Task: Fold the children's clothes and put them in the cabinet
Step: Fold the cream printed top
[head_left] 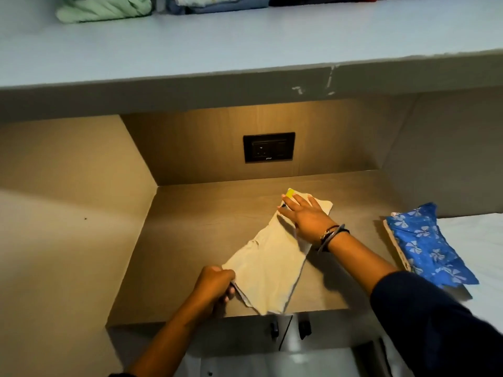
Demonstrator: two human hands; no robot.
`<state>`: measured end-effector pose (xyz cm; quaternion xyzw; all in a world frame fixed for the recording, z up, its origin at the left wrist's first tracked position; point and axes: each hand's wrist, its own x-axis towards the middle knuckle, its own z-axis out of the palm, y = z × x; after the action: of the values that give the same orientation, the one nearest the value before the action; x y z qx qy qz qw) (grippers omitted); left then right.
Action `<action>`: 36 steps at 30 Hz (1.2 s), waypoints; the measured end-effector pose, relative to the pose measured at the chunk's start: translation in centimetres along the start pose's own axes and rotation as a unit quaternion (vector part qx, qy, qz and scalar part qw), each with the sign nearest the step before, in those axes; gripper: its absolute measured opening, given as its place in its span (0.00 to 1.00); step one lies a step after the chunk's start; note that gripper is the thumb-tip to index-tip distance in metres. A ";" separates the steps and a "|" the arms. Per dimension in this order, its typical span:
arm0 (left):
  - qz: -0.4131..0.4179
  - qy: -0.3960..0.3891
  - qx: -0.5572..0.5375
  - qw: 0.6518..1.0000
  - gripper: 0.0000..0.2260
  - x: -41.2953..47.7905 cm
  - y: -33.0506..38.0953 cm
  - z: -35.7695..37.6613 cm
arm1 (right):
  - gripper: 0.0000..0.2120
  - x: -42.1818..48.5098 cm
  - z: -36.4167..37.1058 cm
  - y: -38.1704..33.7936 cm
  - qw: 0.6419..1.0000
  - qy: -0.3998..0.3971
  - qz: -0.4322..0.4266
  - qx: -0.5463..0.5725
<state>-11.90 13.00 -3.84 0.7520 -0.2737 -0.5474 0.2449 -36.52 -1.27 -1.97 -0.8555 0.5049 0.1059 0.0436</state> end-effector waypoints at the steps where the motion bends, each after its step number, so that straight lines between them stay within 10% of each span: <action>1: 0.006 0.000 0.018 1.000 0.10 -0.2 -0.5 0.0 | 0.29 -0.4 -0.3 -1.6 0.999 0.041 0.003 0.030; 5: 0.117 0.102 0.236 0.959 0.07 -0.4 -1.7 -0.9 | 0.23 -5.8 2.2 -7.7 0.977 0.144 -0.084 0.136; 7: 0.295 0.150 0.374 0.866 0.13 0.1 -2.1 -1.7 | 0.30 -9.0 4.9 -9.3 0.977 0.106 -0.147 0.111; 11: 0.450 -0.073 0.607 0.651 0.29 1.9 -1.4 -2.8 | 0.40 -13.0 9.0 -8.9 0.984 0.049 -0.160 0.053; 22: 0.607 -0.060 0.534 0.586 0.11 3.4 -1.1 -3.2 | 0.13 -13.5 7.2 -7.8 0.937 0.149 -0.065 0.308; 30: 0.414 -0.254 0.285 0.826 0.08 0.7 2.7 -2.6 | 0.15 -13.5 4.2 -5.1 0.849 0.117 0.013 0.515; 36: 0.288 -0.292 0.180 0.894 0.06 0.9 7.5 -1.0 | 0.13 -11.9 2.2 -2.1 0.766 0.119 0.051 0.630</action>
<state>-11.76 6.97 0.83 0.4773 -0.6313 -0.5896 0.1615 -40.51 10.34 -1.47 -0.6148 0.5023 -0.3360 0.5068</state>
